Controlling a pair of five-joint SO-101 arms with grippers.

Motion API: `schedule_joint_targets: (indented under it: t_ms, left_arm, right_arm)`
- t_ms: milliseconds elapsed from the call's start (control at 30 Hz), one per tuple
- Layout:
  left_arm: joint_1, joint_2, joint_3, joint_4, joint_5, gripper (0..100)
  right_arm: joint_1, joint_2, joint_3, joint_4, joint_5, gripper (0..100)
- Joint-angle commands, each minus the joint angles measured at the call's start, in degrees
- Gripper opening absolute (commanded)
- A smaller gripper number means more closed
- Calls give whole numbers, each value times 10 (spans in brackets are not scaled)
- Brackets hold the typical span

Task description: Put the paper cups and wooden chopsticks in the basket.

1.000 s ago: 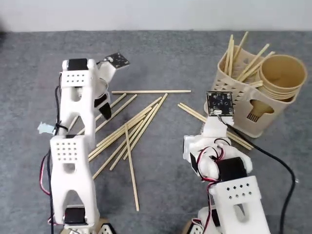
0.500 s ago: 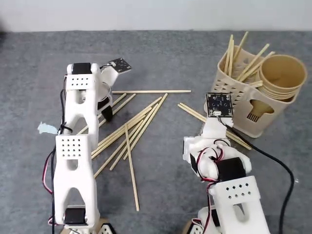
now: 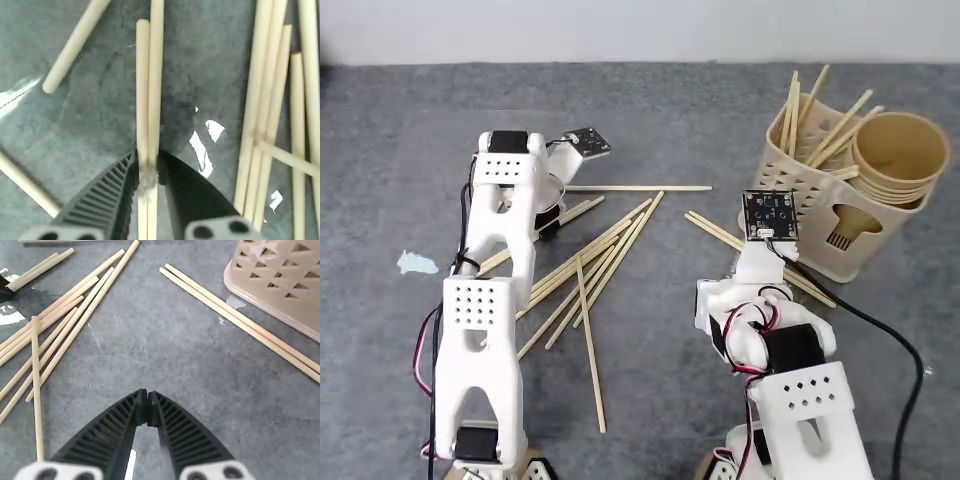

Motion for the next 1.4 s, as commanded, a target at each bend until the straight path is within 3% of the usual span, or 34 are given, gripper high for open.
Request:
schedule_joint_targets:
  t_ms: [0,367,600,767,1033,1367]
  left_arm:
    - [4,-61,9,9,-1,12]
    - [8,-226,53,9,0,12]
    - [18,-250,104,8,0,45]
    - [8,-215,116,7,0,190]
    - [-13,-96,51,-2,-2,191]
    - [-33,78,-175,4,47,190]
  right_arm:
    - [-1,-13,-4,-9,-7,10]
    - [-1,-13,-4,-9,-7,9]
    - [-1,-13,-4,-9,-7,9]
    - [-1,-13,-4,-9,-7,9]
    - [-1,-13,-4,-7,-7,9]
    - [-1,-13,-4,-5,-7,9]
